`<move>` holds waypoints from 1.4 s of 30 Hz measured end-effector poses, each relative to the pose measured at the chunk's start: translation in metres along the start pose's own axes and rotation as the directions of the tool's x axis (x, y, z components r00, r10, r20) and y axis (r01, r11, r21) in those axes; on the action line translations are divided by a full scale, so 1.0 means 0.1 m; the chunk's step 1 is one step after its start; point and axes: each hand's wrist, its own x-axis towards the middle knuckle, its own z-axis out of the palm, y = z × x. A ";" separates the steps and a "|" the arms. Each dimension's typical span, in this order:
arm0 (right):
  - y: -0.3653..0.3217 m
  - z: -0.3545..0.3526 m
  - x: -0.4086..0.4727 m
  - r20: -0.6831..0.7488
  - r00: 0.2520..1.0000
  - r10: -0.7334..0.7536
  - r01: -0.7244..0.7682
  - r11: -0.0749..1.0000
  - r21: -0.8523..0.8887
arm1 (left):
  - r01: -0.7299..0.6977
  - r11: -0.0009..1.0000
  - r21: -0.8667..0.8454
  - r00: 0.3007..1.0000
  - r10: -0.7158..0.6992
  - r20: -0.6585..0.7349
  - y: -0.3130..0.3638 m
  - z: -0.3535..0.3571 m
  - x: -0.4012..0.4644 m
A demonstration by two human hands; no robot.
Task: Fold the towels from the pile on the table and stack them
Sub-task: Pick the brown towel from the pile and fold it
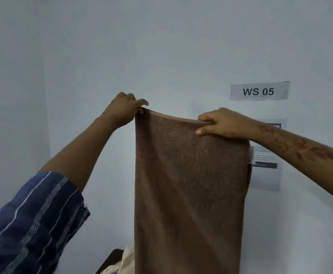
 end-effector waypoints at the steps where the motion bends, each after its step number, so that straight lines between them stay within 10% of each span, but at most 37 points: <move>1: 0.01 -0.02 0.01 0.003 1.000 0.005 -0.005 0.998 -0.067 | -0.014 1.000 0.011 1.000 0.014 -0.005 0.03 0.01 0.00; 11: -0.18 0.26 0.06 0.479 0.877 0.031 0.020 0.995 -0.101 | -0.134 0.991 0.006 0.991 0.133 0.029 0.17 0.10 -0.02; 14: -0.03 0.30 0.20 0.416 0.875 0.246 -0.295 0.954 0.056 | -0.086 0.994 -0.064 0.995 0.090 0.052 0.34 0.03 -0.09; 17: 0.06 0.27 0.34 0.307 0.833 0.459 -0.553 0.696 0.458 | -0.128 0.982 -0.141 0.990 0.135 0.039 0.62 -0.15 -0.15; 22: -0.09 0.17 0.56 0.243 0.826 0.508 -0.504 0.473 0.723 | -0.160 0.953 -0.257 0.964 0.207 0.167 1.01 -0.35 -0.12; 29: -0.27 0.16 0.67 0.185 0.789 0.586 -0.409 0.277 0.870 | 0.250 0.730 -0.636 0.906 0.055 0.419 1.00 -0.46 -0.08; 33: -0.23 0.22 0.71 0.072 0.784 0.616 -0.364 0.363 0.858 | -0.002 0.969 -0.249 0.967 0.064 0.245 1.01 -0.36 -0.07; 37: 0.04 0.25 0.67 0.007 0.754 0.657 -0.364 0.409 0.837 | -0.047 0.938 -0.343 0.985 0.101 0.142 0.87 -0.26 -0.07; 42: 0.30 0.15 0.36 -0.006 0.906 0.424 -0.278 0.604 0.747 | 0.033 0.812 -0.583 0.995 0.026 0.092 0.63 -0.14 -0.05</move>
